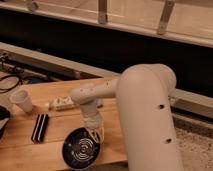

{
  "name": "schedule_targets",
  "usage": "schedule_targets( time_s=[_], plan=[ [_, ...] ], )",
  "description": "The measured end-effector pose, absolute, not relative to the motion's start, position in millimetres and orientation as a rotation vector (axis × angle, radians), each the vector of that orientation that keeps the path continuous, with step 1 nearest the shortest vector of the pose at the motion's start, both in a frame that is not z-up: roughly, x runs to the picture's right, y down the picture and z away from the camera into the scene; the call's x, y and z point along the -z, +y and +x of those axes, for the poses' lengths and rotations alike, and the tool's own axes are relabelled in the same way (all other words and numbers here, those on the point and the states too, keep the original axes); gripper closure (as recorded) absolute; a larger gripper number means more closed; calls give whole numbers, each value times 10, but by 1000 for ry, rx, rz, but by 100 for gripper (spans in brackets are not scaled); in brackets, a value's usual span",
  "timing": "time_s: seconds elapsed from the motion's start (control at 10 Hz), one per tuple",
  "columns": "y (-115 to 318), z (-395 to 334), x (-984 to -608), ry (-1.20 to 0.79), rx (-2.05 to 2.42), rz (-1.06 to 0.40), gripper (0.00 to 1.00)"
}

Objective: Drag the ceramic bowl in a circle

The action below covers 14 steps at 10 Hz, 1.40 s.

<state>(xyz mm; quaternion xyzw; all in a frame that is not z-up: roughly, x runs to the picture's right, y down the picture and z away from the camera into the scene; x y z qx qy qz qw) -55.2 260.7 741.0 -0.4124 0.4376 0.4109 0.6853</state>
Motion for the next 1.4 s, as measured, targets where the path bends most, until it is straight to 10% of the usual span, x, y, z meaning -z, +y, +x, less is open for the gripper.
schedule_targets(
  time_s=[1.4],
  plan=[
    [2046,-1174,-7848,905,-806,-858,100]
  ],
)
